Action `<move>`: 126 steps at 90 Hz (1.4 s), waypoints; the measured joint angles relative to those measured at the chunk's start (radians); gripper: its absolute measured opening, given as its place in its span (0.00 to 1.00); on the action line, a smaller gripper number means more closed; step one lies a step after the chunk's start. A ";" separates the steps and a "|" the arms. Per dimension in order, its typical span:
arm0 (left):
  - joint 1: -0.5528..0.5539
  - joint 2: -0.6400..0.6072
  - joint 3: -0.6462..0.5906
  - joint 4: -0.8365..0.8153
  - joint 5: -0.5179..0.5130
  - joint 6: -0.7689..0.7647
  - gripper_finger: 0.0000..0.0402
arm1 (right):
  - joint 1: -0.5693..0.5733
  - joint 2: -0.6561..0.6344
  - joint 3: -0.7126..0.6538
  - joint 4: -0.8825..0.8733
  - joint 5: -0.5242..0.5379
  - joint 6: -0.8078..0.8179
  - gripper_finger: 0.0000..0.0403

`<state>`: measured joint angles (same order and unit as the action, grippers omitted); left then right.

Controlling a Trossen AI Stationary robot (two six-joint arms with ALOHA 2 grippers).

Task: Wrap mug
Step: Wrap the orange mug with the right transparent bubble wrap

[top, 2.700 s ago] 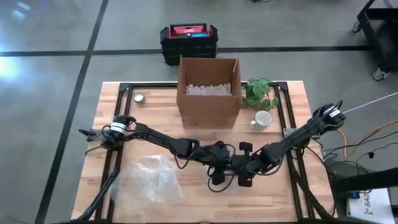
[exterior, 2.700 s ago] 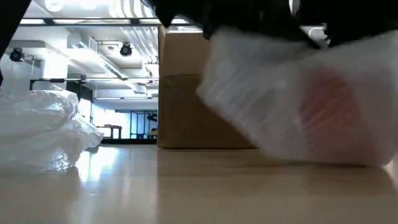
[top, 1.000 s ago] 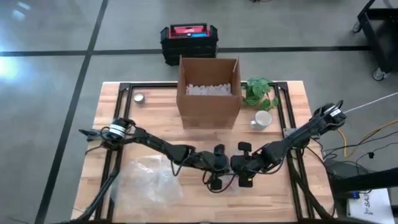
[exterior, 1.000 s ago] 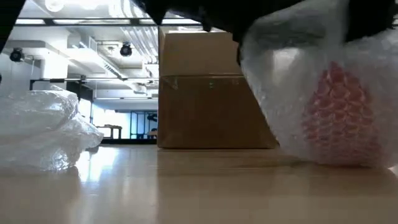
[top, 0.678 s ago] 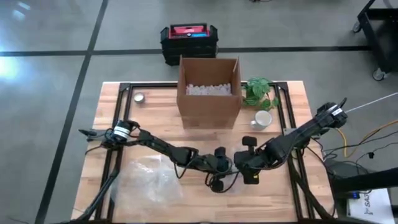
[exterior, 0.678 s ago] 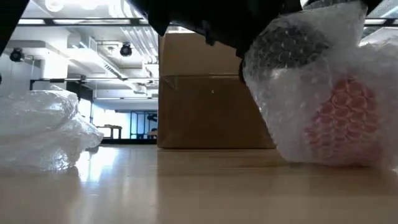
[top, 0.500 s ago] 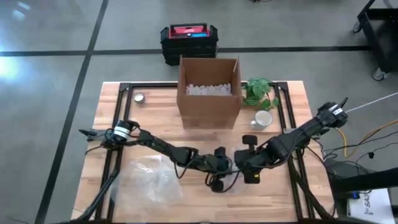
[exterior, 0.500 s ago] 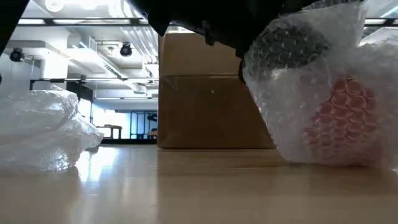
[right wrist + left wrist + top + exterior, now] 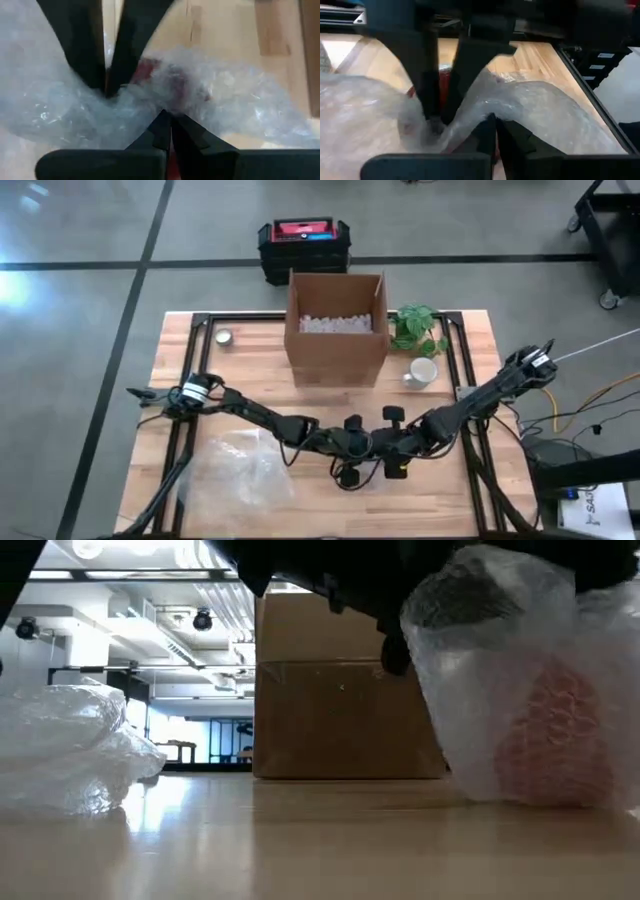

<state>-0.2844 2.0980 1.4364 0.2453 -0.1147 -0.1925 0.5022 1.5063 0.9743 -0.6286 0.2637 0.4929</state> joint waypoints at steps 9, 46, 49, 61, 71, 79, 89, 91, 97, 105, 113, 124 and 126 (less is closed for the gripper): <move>0.002 -0.039 -0.003 -0.043 -0.001 0.001 0.01 | -0.001 0.000 -0.038 0.056 -0.002 0.004 0.00; 0.011 -0.069 -0.001 -0.098 -0.078 0.053 0.00 | -0.001 0.002 -0.035 0.069 -0.002 -0.005 0.00; 0.013 -0.052 0.000 -0.079 -0.078 0.053 0.00 | -0.001 0.002 -0.035 0.072 -0.002 -0.005 0.00; 0.017 0.002 0.002 -0.029 -0.077 0.049 0.00 | 0.000 0.002 -0.035 0.082 -0.005 -0.007 0.00; 0.017 0.017 0.003 -0.009 -0.077 0.029 0.00 | 0.000 0.002 -0.020 0.064 -0.009 -0.022 0.00; 0.016 0.017 0.003 -0.013 -0.077 0.036 0.00 | 0.000 -0.003 0.026 -0.005 -0.011 -0.033 0.00; 0.017 0.012 0.003 -0.018 -0.069 0.044 0.00 | -0.001 -0.015 0.118 -0.138 -0.010 -0.033 0.00; 0.017 0.012 0.003 -0.018 -0.069 0.044 0.00 | -0.001 -0.017 0.139 -0.168 -0.010 -0.032 0.00; 0.017 0.011 0.003 -0.018 -0.069 0.044 0.00 | -0.001 -0.023 0.195 -0.258 -0.011 -0.032 0.00; 0.017 0.011 0.003 -0.019 -0.069 0.044 0.00 | -0.001 -0.027 0.240 -0.303 -0.010 -0.038 0.00; 0.017 0.011 0.003 -0.019 -0.065 0.045 0.00 | -0.001 -0.034 0.245 -0.260 0.023 -0.059 0.00; 0.017 0.011 0.003 -0.020 -0.060 0.045 0.01 | 0.002 -0.023 0.193 -0.154 0.025 -0.066 0.00; 0.017 0.010 0.003 -0.020 -0.060 0.045 0.01 | 0.002 -0.018 0.177 -0.127 0.024 -0.066 0.00</move>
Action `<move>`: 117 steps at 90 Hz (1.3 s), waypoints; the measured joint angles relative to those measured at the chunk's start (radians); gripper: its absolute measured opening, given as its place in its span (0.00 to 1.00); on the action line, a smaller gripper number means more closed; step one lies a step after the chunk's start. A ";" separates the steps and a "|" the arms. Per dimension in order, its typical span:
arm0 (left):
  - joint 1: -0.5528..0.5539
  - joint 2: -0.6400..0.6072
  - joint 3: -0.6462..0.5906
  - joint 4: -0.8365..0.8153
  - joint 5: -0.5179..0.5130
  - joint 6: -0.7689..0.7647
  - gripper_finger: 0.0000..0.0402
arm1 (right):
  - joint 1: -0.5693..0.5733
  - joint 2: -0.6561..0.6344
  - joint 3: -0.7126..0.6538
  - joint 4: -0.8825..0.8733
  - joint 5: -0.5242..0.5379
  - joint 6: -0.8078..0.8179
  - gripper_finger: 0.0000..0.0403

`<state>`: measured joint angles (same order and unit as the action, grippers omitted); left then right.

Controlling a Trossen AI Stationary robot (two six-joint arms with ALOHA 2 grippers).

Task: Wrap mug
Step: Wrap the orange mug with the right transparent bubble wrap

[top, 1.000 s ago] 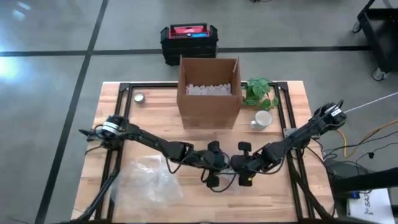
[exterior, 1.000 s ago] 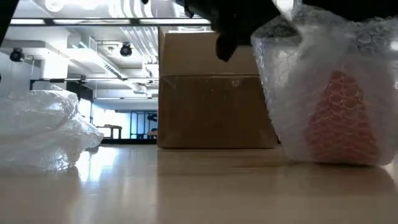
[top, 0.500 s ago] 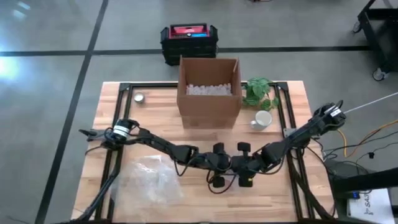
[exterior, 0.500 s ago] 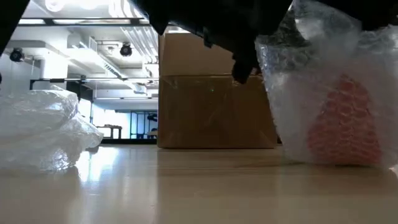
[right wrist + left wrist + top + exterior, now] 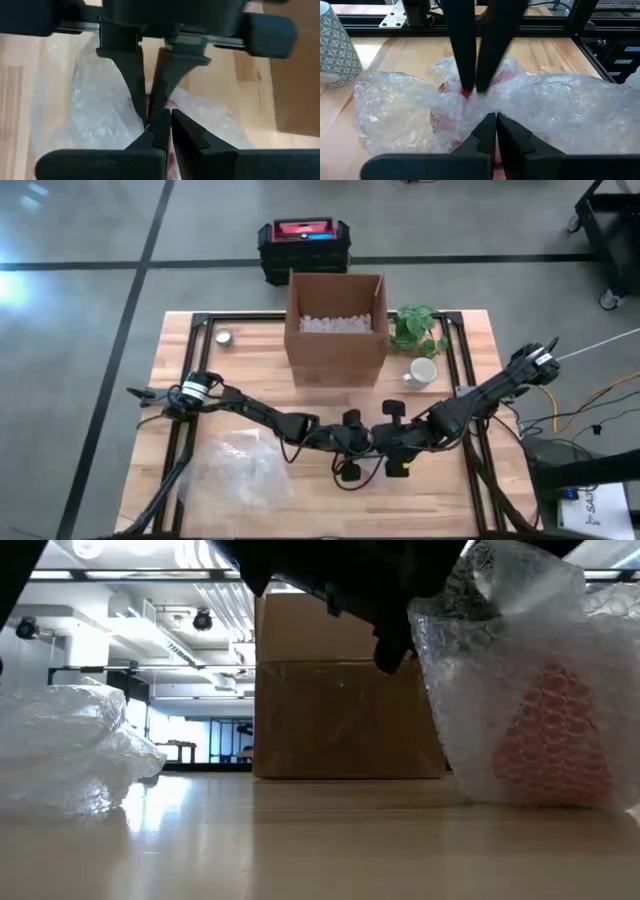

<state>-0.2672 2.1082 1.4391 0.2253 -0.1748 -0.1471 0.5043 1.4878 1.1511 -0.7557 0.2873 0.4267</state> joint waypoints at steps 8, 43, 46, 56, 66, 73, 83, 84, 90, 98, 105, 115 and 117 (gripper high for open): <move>0.000 -0.002 -0.002 -0.009 0.002 -0.001 0.00 | 0.004 0.001 -0.067 0.084 -0.001 0.014 0.00; 0.000 -0.057 -0.006 -0.051 0.004 -0.002 0.00 | 0.006 0.008 -0.202 0.150 -0.030 0.096 0.00; 0.000 -0.076 -0.005 -0.060 0.003 -0.002 0.00 | 0.006 0.008 -0.205 0.150 -0.031 0.096 0.00; -0.002 -0.140 -0.003 -0.148 0.002 -0.002 0.00 | 0.006 0.007 -0.205 0.156 -0.029 0.096 0.00; -0.002 -0.194 -0.003 -0.305 0.002 -0.011 0.00 | 0.006 0.007 -0.205 0.161 -0.028 0.095 0.00; -0.007 -0.230 -0.003 -0.420 -0.020 -0.029 0.00 | 0.006 0.007 -0.205 0.162 -0.027 0.094 0.00; -0.028 -0.255 -0.011 -0.578 -0.141 -0.055 0.00 | 0.006 0.007 -0.205 0.162 -0.026 0.093 0.00; -0.031 -0.255 -0.015 -0.583 -0.146 -0.056 0.00 | 0.006 0.007 -0.205 0.163 -0.026 0.093 0.00; -0.042 -0.255 -0.062 -0.558 -0.137 -0.063 0.00 | 0.006 0.007 -0.205 0.163 -0.026 0.089 0.00; -0.051 -0.245 -0.148 -0.385 -0.010 -0.071 0.00 | 0.006 0.007 -0.207 0.163 -0.025 0.086 0.00; -0.060 -0.230 -0.236 -0.182 0.100 -0.069 0.00 | 0.006 0.007 -0.207 0.163 -0.025 0.085 0.00; -0.067 -0.214 -0.307 0.120 0.116 -0.073 0.00 | 0.006 0.007 -0.207 0.167 -0.025 0.086 0.00; -0.066 -0.214 -0.308 0.164 0.116 -0.072 0.00 | 0.006 0.007 -0.207 0.168 -0.025 0.086 0.00</move>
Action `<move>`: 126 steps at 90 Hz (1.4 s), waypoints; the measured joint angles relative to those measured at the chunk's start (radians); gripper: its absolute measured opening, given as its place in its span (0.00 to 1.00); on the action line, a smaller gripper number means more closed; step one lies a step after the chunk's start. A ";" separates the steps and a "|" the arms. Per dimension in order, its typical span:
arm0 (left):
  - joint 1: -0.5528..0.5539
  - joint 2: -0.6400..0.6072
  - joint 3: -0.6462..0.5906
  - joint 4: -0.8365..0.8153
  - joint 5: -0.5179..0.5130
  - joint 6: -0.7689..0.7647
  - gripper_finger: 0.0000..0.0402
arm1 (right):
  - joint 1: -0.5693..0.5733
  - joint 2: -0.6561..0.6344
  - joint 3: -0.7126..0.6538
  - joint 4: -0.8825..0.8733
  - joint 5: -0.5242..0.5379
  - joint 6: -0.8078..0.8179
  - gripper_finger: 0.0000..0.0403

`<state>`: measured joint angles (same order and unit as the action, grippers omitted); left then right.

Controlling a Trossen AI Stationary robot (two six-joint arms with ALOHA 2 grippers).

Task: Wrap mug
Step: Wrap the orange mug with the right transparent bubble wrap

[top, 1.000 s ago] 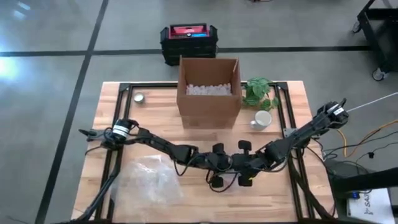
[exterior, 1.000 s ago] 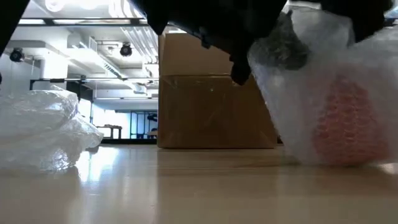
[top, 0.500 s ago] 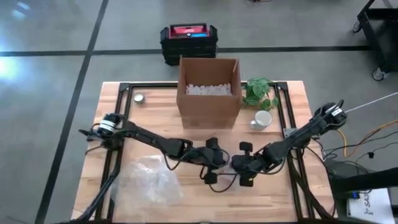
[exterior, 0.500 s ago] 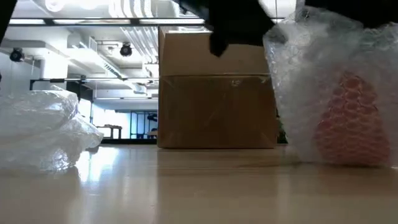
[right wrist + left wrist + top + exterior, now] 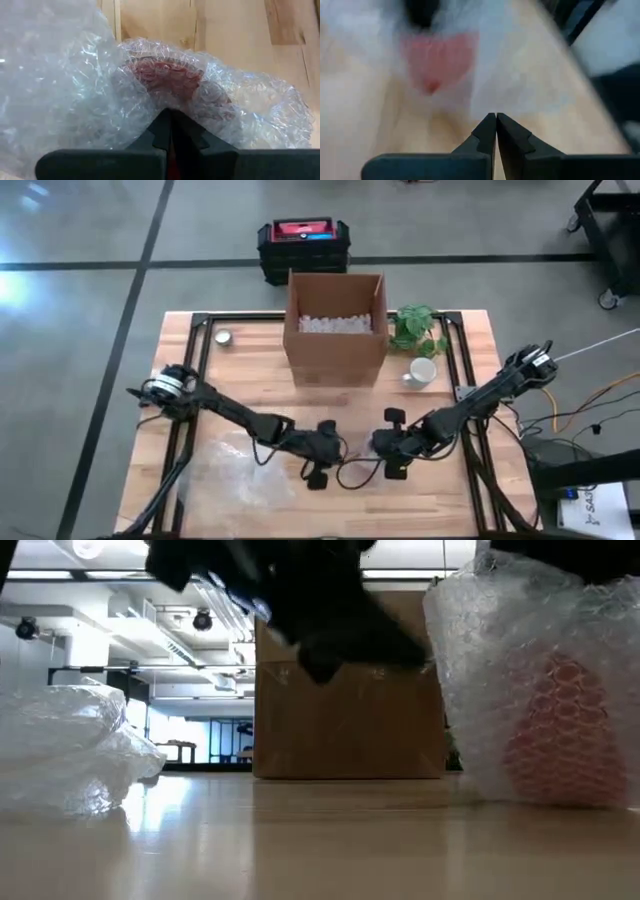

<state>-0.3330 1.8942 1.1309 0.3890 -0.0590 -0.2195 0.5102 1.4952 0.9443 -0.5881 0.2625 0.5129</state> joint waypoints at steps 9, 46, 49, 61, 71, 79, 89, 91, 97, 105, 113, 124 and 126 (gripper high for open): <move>0.013 0.006 0.012 0.076 -0.003 0.029 0.00 | 0.000 0.000 0.000 0.002 0.000 0.011 0.00; 0.047 0.168 0.281 -0.078 -0.001 0.156 0.00 | 0.000 0.000 0.013 0.002 0.000 -0.007 0.00; 0.049 0.184 0.301 -0.085 -0.001 0.156 0.00 | 0.000 0.000 0.014 0.001 0.000 -0.007 0.00; 0.056 0.240 0.358 -0.116 0.000 0.115 0.00 | 0.000 -0.002 0.041 -0.037 -0.002 -0.013 0.00; 0.068 0.257 0.377 -0.116 0.000 0.072 0.00 | 0.000 -0.012 0.104 -0.139 -0.005 -0.017 0.00; 0.073 0.259 0.377 -0.117 -0.025 0.050 0.00 | 0.003 -0.019 0.164 -0.218 -0.012 -0.018 0.00; 0.079 0.259 0.376 -0.121 -0.030 0.048 0.00 | 0.014 -0.037 0.221 -0.305 -0.028 -0.009 0.00; 0.079 0.258 0.376 -0.122 -0.031 0.046 0.00 | 0.017 -0.040 0.224 -0.305 -0.029 -0.009 0.00; 0.080 0.257 0.376 -0.124 -0.034 0.041 0.00 | 0.031 -0.047 0.228 -0.258 -0.027 -0.008 0.00; 0.079 0.257 0.376 -0.128 -0.036 0.038 0.00 | 0.051 -0.050 0.217 -0.224 -0.026 -0.003 0.00; 0.080 0.255 0.376 -0.133 -0.037 0.044 0.00 | 0.061 -0.038 0.194 -0.213 -0.004 0.023 0.00; 0.081 0.255 0.374 -0.144 -0.037 0.050 0.00 | 0.060 -0.022 0.126 -0.198 0.011 0.076 0.00; 0.081 0.255 0.374 -0.145 -0.037 0.050 0.00 | 0.060 -0.021 0.112 -0.195 0.016 0.084 0.00</move>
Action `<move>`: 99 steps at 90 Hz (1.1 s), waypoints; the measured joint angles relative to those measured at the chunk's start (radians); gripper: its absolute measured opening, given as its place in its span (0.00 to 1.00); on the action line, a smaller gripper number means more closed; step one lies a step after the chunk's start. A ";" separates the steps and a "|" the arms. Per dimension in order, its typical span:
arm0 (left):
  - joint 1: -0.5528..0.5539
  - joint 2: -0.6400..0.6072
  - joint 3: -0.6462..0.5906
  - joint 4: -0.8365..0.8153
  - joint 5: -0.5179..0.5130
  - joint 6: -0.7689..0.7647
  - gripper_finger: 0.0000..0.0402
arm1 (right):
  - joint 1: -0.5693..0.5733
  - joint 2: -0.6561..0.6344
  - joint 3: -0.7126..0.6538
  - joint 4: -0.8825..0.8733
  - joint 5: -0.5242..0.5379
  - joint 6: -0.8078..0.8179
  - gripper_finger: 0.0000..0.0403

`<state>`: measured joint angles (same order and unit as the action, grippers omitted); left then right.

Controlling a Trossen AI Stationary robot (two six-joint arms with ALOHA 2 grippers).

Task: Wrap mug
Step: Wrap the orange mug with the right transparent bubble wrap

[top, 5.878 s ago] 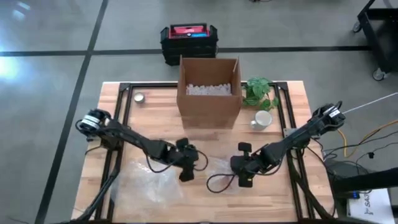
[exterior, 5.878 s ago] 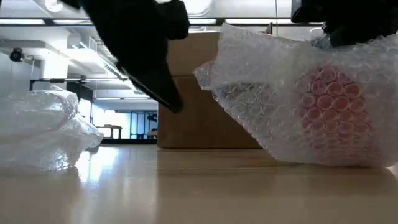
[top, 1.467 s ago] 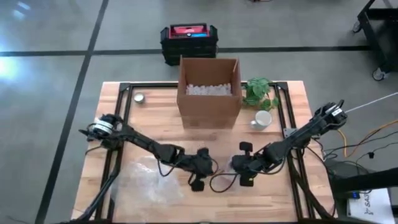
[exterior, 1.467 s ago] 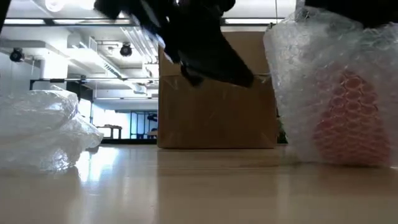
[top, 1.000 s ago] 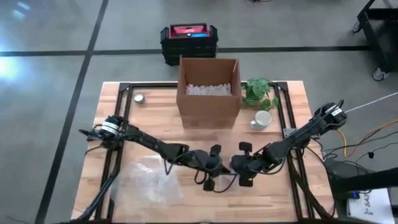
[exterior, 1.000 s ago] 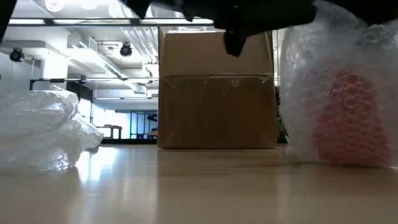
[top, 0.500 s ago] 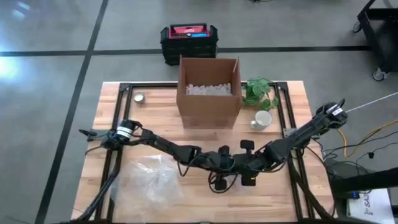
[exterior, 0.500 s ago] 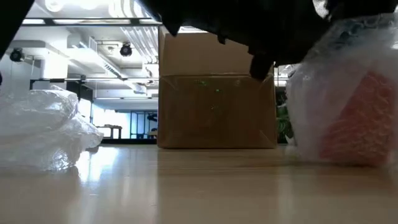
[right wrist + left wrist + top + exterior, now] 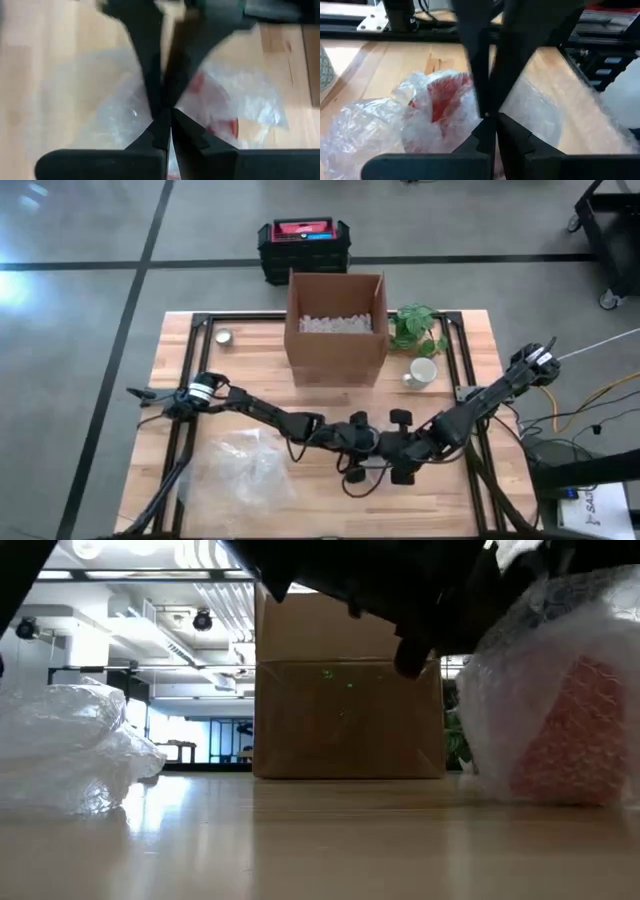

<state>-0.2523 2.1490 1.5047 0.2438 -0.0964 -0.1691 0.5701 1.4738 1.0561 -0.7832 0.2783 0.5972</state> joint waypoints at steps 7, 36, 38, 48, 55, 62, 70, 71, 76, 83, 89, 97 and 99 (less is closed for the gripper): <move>0.000 -0.003 0.000 0.004 -0.003 0.003 0.00 | 0.000 0.010 -0.043 0.002 0.000 0.033 0.00; -0.004 -0.103 0.000 -0.095 0.001 0.055 0.00 | -0.001 0.016 -0.072 0.061 0.010 0.025 0.00; -0.004 -0.113 0.000 -0.109 -0.012 0.060 0.00 | -0.001 0.016 -0.071 0.061 0.010 0.021 0.00; -0.005 -0.143 0.000 -0.172 -0.105 0.090 0.00 | -0.001 0.016 -0.069 0.063 0.011 0.011 0.00; -0.002 -0.158 0.000 -0.174 -0.137 0.121 0.00 | -0.001 0.016 -0.069 0.065 0.023 0.007 0.00; 0.008 -0.166 0.000 -0.172 -0.190 0.133 0.00 | -0.001 0.017 -0.069 0.066 0.029 0.006 0.00; 0.022 -0.154 -0.005 -0.169 -0.230 0.133 0.00 | -0.001 0.017 -0.069 0.067 0.032 0.005 0.00; 0.024 -0.150 -0.007 -0.170 -0.231 0.132 0.00 | -0.001 0.017 -0.069 0.067 0.032 0.005 0.00; 0.033 -0.132 -0.010 -0.164 -0.233 0.132 0.00 | -0.001 0.017 -0.069 0.068 0.033 0.005 0.00; 0.042 -0.106 -0.013 -0.134 -0.231 0.134 0.00 | -0.001 0.017 -0.069 0.072 0.036 0.005 0.00; 0.046 -0.088 -0.013 -0.092 -0.209 0.134 0.00 | -0.001 0.017 -0.069 0.082 0.037 -0.006 0.00; 0.047 -0.068 -0.011 -0.051 -0.161 0.134 0.00 | -0.001 0.017 -0.069 0.096 0.037 -0.026 0.00; 0.047 -0.063 -0.011 -0.044 -0.152 0.135 0.00 | -0.001 0.017 -0.069 0.097 0.037 -0.033 0.00</move>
<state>-0.2058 2.0861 1.4937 0.1996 -0.2481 -0.0342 0.5690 1.4906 0.9871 -0.6864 0.3157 0.5644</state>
